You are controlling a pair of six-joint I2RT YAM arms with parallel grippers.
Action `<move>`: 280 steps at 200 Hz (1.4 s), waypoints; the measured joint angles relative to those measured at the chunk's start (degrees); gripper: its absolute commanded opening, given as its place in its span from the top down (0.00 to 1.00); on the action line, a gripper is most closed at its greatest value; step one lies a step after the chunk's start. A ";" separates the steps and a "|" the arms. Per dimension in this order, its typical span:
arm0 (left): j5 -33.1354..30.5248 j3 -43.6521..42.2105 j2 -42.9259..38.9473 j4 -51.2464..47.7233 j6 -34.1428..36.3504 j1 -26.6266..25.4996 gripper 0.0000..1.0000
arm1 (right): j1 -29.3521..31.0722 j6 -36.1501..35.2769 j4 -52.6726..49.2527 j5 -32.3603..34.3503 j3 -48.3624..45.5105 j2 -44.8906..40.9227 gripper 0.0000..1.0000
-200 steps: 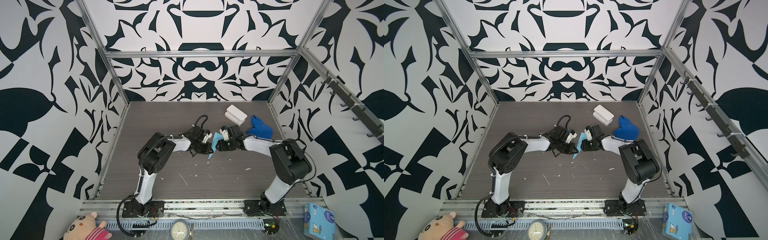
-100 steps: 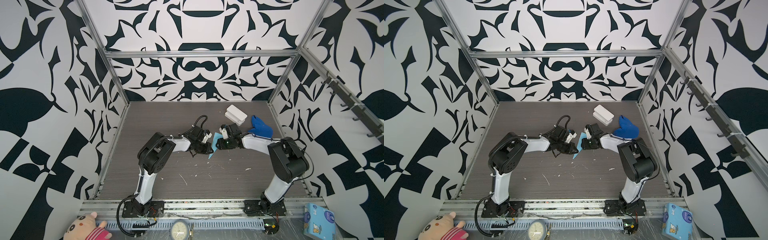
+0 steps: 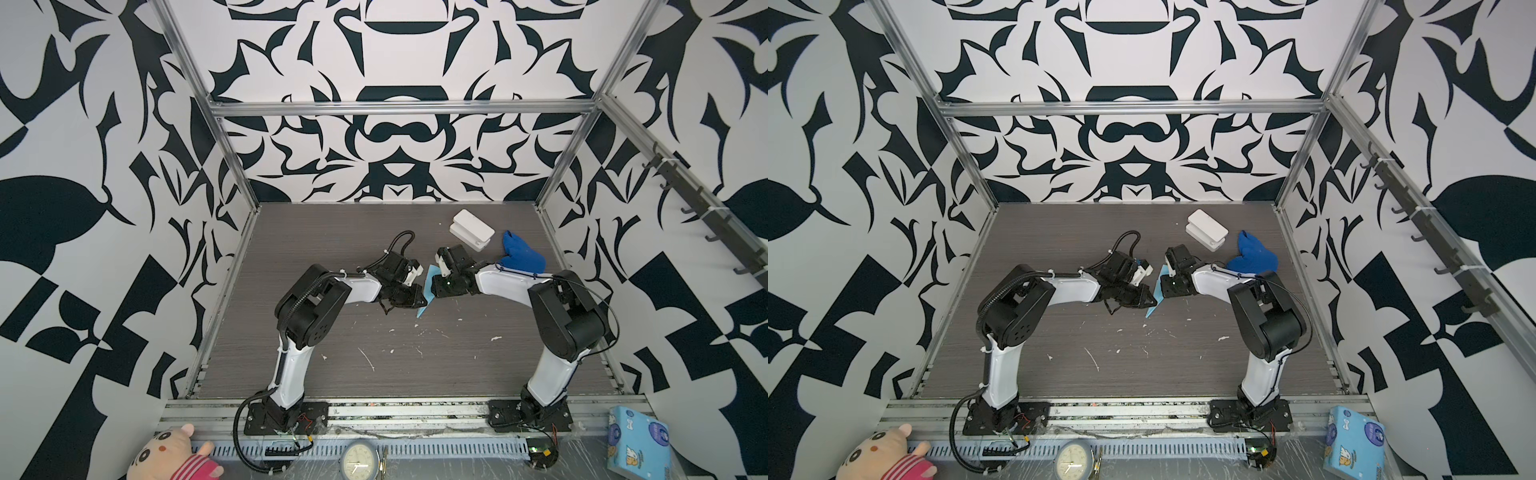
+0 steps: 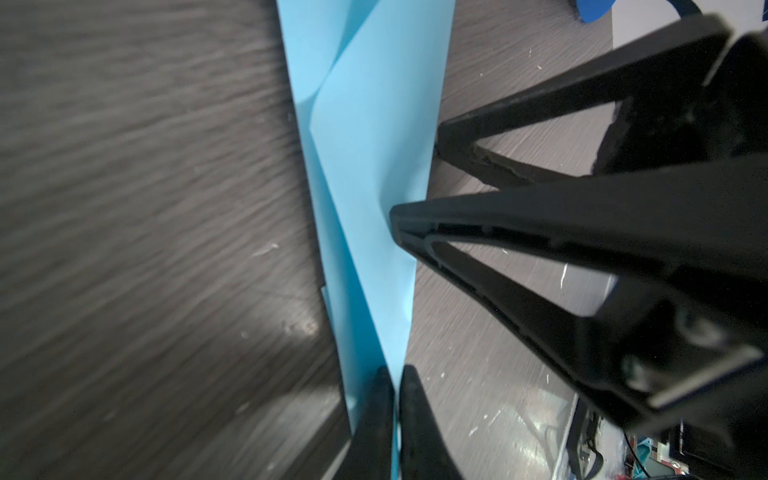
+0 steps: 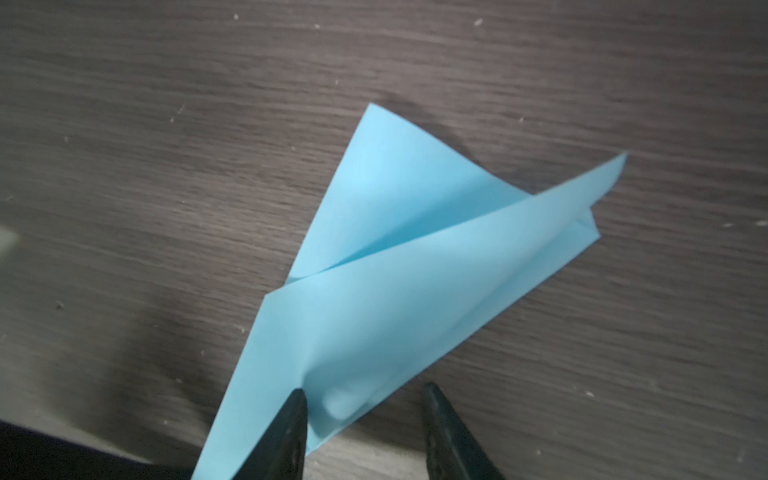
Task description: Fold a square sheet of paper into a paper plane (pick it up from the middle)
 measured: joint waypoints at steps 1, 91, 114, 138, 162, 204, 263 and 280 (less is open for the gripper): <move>0.00 0.02 0.00 -0.02 -0.02 0.00 0.89 | 0.00 0.00 0.02 0.04 0.00 0.00 0.54; 0.46 1.09 0.48 -1.55 -0.48 0.15 0.87 | 0.04 1.20 0.57 1.14 -0.35 -0.11 0.56; 0.50 1.22 0.48 -1.75 -0.59 0.15 0.86 | 0.07 1.29 0.52 1.64 -0.35 0.02 0.56; 0.52 1.36 0.48 -1.92 -0.63 0.15 0.85 | 0.15 1.31 0.52 2.12 -0.26 0.13 0.56; 0.52 1.36 0.48 -1.95 -0.81 0.15 0.85 | 0.22 1.36 0.04 2.78 0.33 0.57 0.57; 0.68 1.40 0.46 -1.92 -1.29 0.15 0.83 | 0.85 1.88 -1.97 5.51 2.99 2.45 0.57; 0.70 1.44 0.35 -1.95 -2.56 0.24 0.80 | 1.79 3.43 -4.20 8.66 4.90 3.82 0.60; 0.46 1.42 0.13 -1.95 -3.23 0.39 0.78 | 2.08 3.89 -4.55 9.38 5.18 4.04 0.60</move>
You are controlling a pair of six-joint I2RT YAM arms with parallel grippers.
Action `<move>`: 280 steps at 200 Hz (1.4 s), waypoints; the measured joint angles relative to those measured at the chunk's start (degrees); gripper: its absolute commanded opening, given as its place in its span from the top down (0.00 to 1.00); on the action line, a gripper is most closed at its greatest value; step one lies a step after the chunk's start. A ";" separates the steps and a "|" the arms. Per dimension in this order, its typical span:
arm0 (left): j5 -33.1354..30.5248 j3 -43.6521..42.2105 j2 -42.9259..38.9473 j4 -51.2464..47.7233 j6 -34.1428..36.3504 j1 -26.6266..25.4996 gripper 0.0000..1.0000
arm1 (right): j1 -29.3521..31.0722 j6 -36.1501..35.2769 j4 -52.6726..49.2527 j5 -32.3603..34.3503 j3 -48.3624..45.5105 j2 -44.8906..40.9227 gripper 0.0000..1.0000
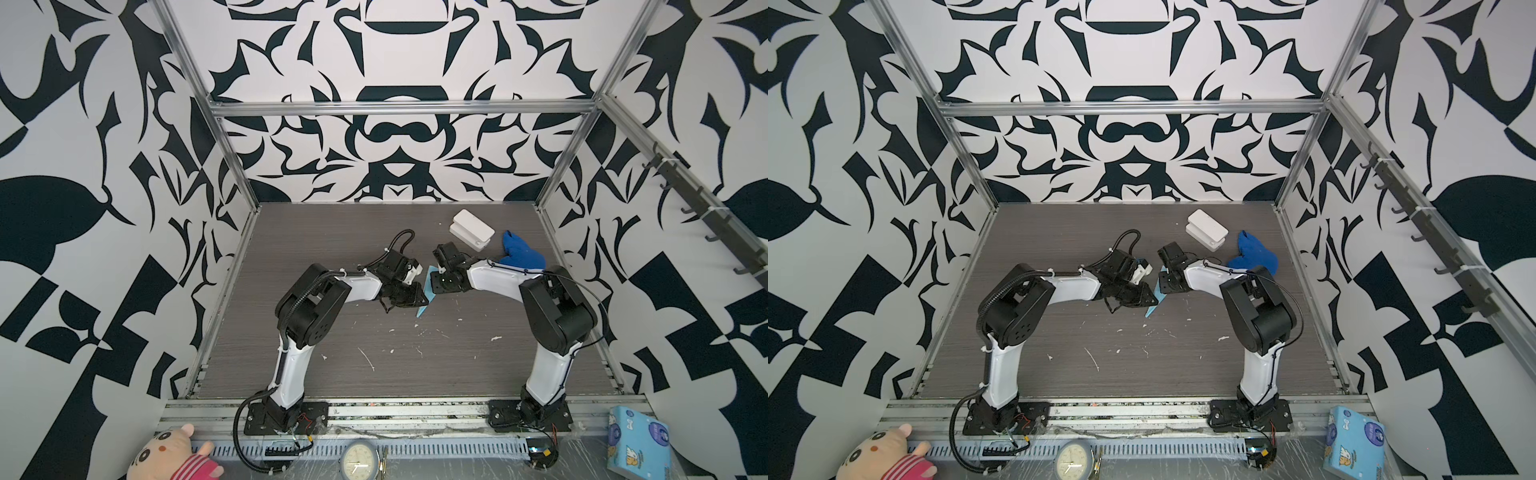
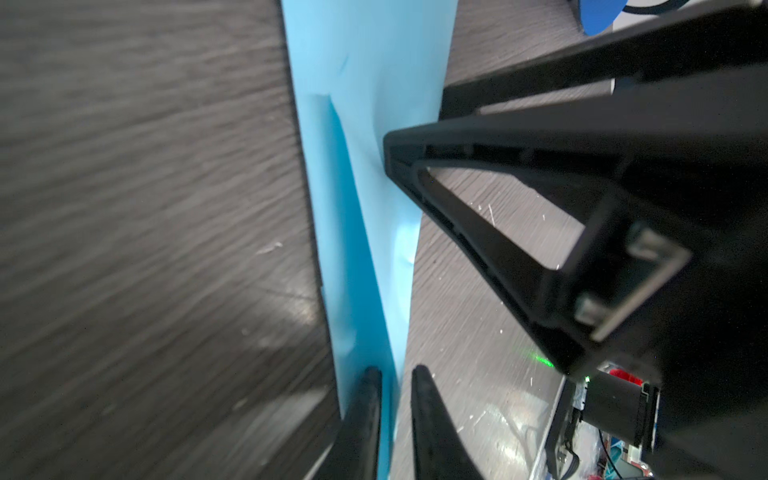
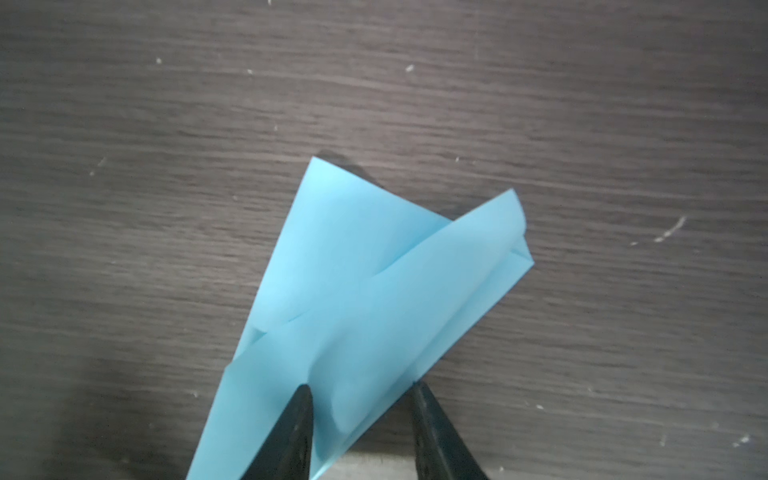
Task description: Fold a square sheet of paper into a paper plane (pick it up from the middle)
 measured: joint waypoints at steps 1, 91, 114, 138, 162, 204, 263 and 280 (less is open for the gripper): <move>-0.07 0.00 -0.04 -0.02 -0.07 0.04 0.78 | 0.02 0.00 -0.02 0.02 0.02 0.00 0.61; -5.62 -4.83 -6.08 -2.58 -3.48 2.78 0.69 | 1.18 2.47 -2.51 2.80 1.88 1.25 0.65; -6.08 -7.06 -8.72 -1.88 -4.00 3.02 0.70 | 1.27 3.08 -2.51 2.97 1.88 1.25 0.65; -5.05 -8.00 -11.04 1.05 -5.35 3.04 0.78 | 1.33 3.41 -2.51 3.08 1.88 1.25 0.66; -3.39 -7.85 -11.37 4.33 -6.88 2.84 0.82 | 1.36 3.50 -2.49 3.08 1.88 1.27 0.66; 0.22 -3.32 -7.87 4.31 -8.81 1.66 0.88 | 1.44 3.80 -2.45 3.15 1.88 1.31 0.68; 0.61 0.22 -2.58 0.44 -9.09 -0.48 0.90 | 1.51 4.11 -2.40 3.17 1.88 1.36 0.69; -0.13 0.22 -1.88 -0.81 -9.40 -0.42 0.91 | 1.51 4.28 -2.40 3.21 1.88 1.36 0.69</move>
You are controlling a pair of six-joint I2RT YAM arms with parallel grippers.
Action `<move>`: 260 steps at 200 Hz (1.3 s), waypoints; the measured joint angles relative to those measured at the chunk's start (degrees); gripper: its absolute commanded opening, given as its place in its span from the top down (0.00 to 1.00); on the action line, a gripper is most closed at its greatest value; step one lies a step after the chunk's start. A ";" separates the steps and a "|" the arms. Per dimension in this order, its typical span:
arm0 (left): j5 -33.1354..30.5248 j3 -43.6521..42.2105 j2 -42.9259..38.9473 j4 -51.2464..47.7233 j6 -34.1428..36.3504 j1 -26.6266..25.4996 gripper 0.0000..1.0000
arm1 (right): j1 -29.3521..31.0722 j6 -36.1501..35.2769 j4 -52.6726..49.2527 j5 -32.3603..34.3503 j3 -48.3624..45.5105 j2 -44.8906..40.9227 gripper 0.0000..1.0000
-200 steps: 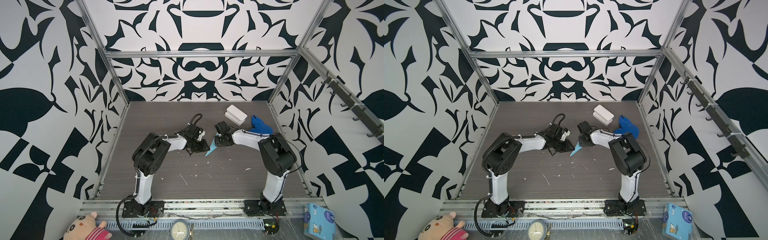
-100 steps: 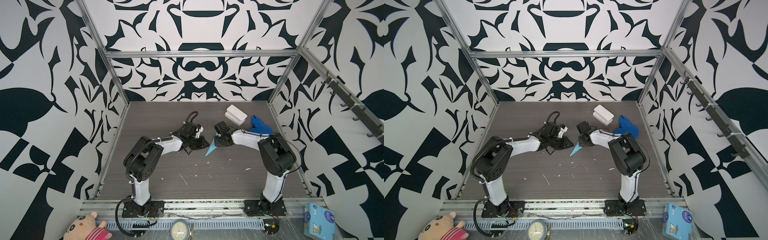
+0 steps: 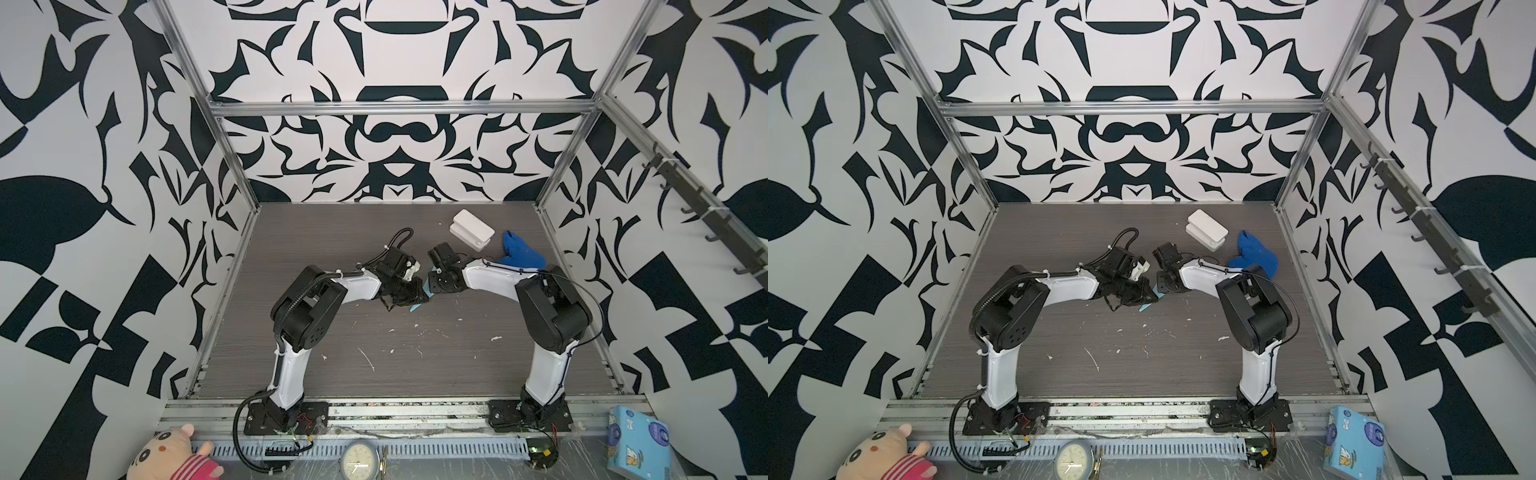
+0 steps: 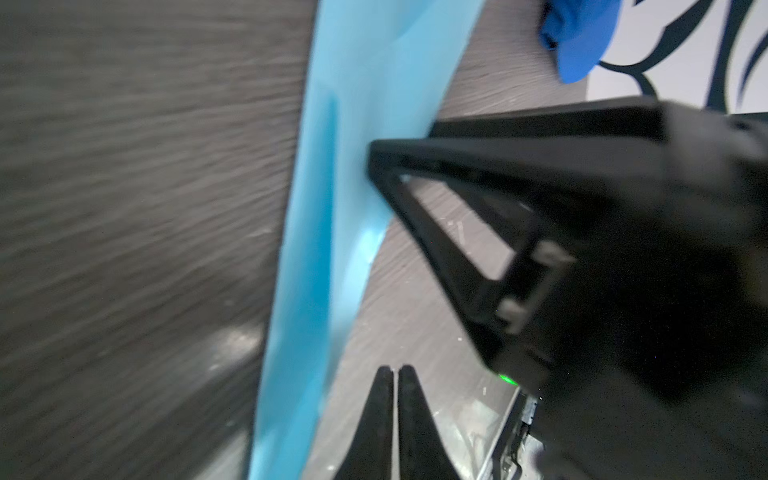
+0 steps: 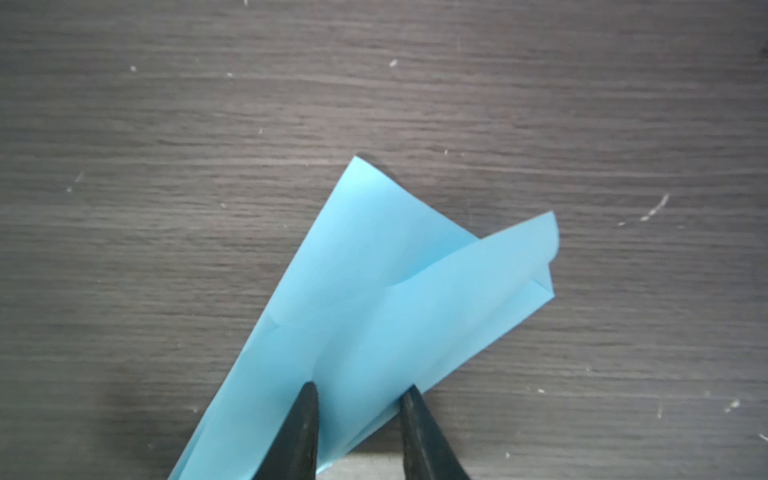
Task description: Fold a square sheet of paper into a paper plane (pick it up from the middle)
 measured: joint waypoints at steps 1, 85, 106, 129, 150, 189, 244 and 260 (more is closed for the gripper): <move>-0.07 0.00 0.02 -0.09 -0.02 0.02 0.91 | 0.00 0.02 0.00 0.00 0.00 0.00 0.69; -0.63 -0.02 0.09 0.52 -1.44 0.44 0.90 | 0.00 0.24 -0.02 0.17 0.00 0.02 0.70; -1.66 0.00 0.09 0.39 -1.49 0.57 0.90 | 0.00 0.26 -0.02 0.22 0.00 0.11 0.70; -2.40 0.26 0.11 0.26 -1.77 0.66 0.91 | 0.00 0.26 0.00 0.24 0.00 0.11 0.70; -2.95 0.68 0.11 0.17 -1.88 0.66 0.91 | 0.00 0.26 0.00 0.24 0.00 0.11 0.71; -3.41 1.33 1.03 -0.72 -1.90 0.66 0.91 | 0.00 0.37 0.02 0.28 0.00 0.11 0.71; -3.56 1.33 1.92 -1.18 -1.88 0.66 0.91 | 0.00 0.46 0.00 0.37 0.04 0.24 0.72; -3.76 1.33 1.92 -1.33 -1.88 0.66 0.91 | 0.00 0.46 -0.04 0.37 0.09 0.24 0.72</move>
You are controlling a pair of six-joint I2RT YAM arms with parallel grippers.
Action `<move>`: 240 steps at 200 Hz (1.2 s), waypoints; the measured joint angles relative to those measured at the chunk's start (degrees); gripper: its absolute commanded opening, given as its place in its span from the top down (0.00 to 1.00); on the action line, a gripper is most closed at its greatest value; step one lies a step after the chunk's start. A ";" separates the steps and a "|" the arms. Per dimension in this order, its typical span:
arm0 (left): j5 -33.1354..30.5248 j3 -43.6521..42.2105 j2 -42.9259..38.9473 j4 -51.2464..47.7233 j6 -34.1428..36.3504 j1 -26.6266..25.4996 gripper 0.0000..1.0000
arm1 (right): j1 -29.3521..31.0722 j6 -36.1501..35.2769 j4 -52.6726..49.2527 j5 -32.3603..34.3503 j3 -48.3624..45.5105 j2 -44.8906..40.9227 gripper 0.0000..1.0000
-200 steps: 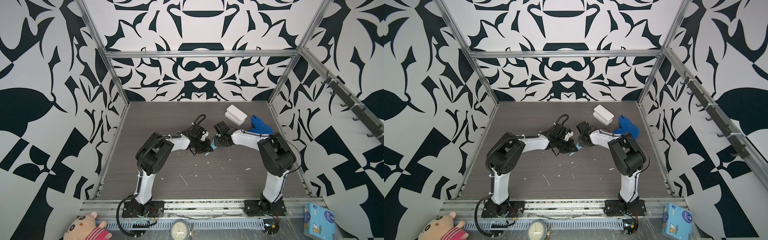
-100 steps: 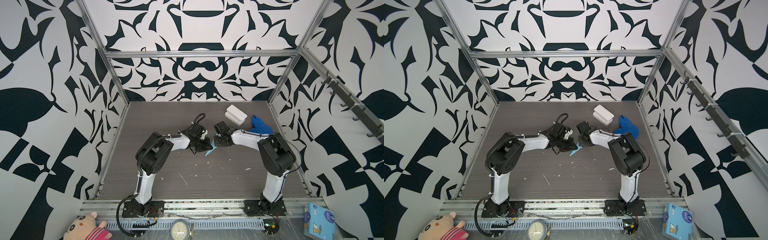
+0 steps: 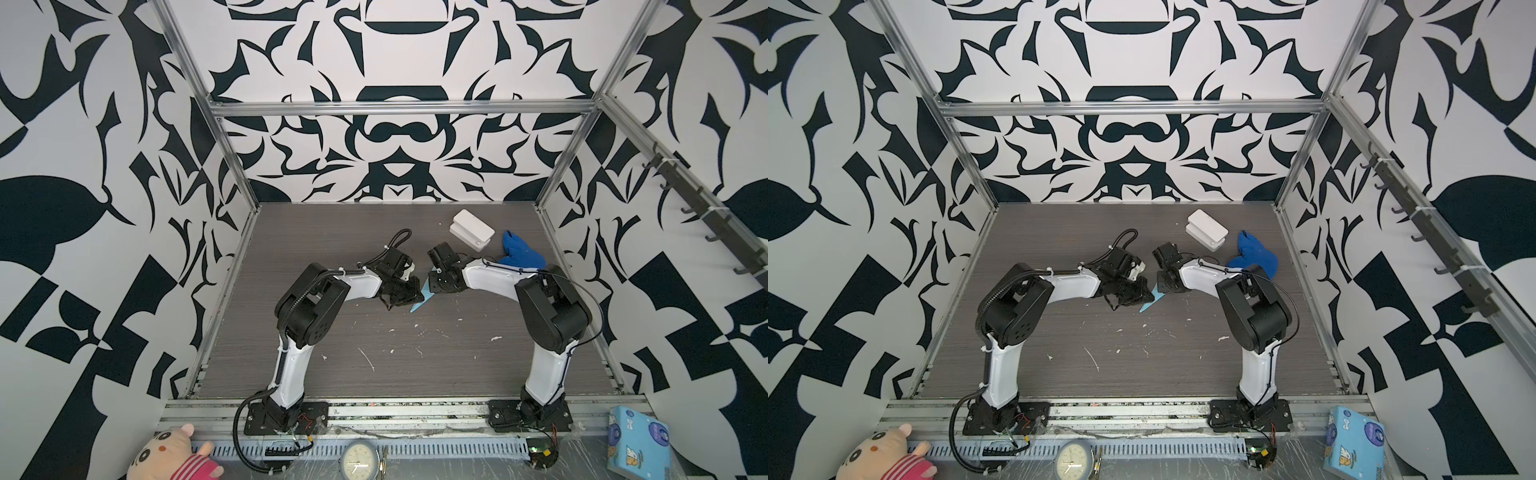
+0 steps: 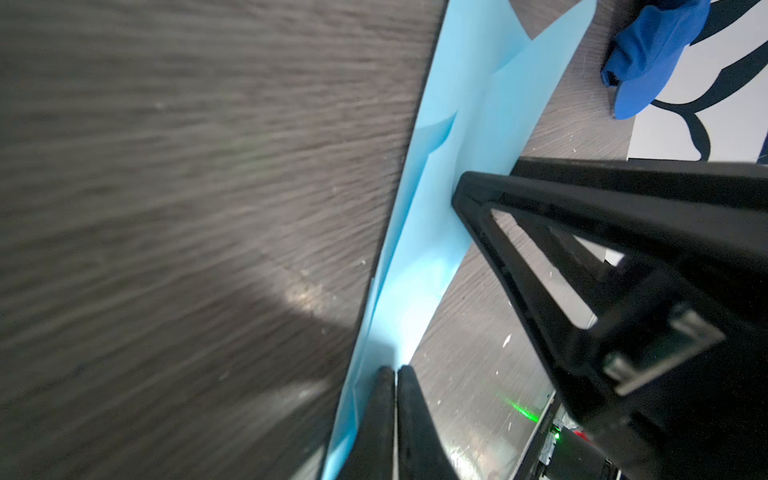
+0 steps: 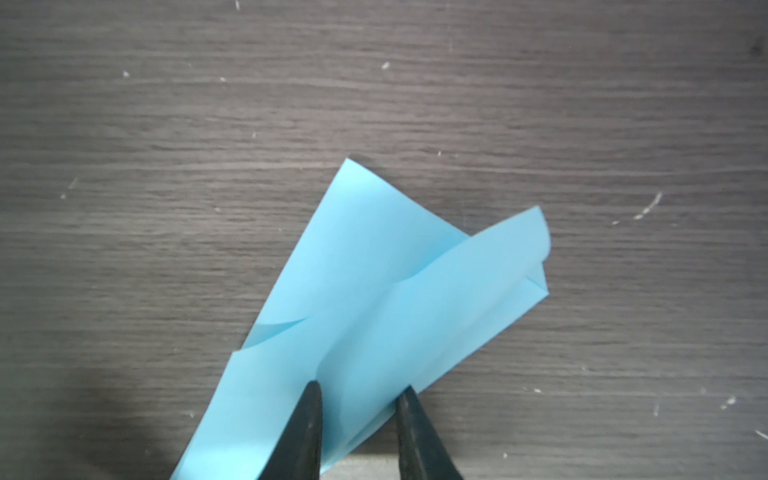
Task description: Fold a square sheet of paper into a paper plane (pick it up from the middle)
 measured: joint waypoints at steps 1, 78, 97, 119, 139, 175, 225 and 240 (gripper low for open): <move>0.00 0.00 0.00 0.02 0.00 0.00 0.91 | 0.00 0.00 0.00 0.00 0.00 0.00 0.72; -0.85 0.26 0.00 -1.01 0.00 0.00 0.92 | 0.00 -0.02 -0.11 -0.15 0.13 0.09 0.73; -1.11 0.76 0.00 -2.16 0.02 0.00 0.93 | -0.02 -0.15 -0.17 -0.31 0.17 -0.28 0.73; -1.49 1.51 0.11 -3.69 0.22 0.00 0.93 | -0.13 -0.46 -0.76 -1.29 0.31 -0.74 0.69; -1.53 2.45 0.42 -5.20 0.50 0.00 0.93 | -0.50 -0.81 -3.65 -3.32 0.35 -1.84 0.62; -1.60 4.07 1.01 -7.67 1.31 0.00 0.93 | -1.88 -1.33 -7.17 -6.97 -0.59 -8.44 0.55; -1.64 5.18 1.42 -9.42 2.91 0.00 0.94 | -2.78 -4.26 -6.82 -15.30 -0.81 -15.98 0.85; -1.68 5.57 1.57 -9.92 3.32 0.00 0.94 | -2.51 -5.16 -6.84 -18.34 -0.20 -13.42 0.94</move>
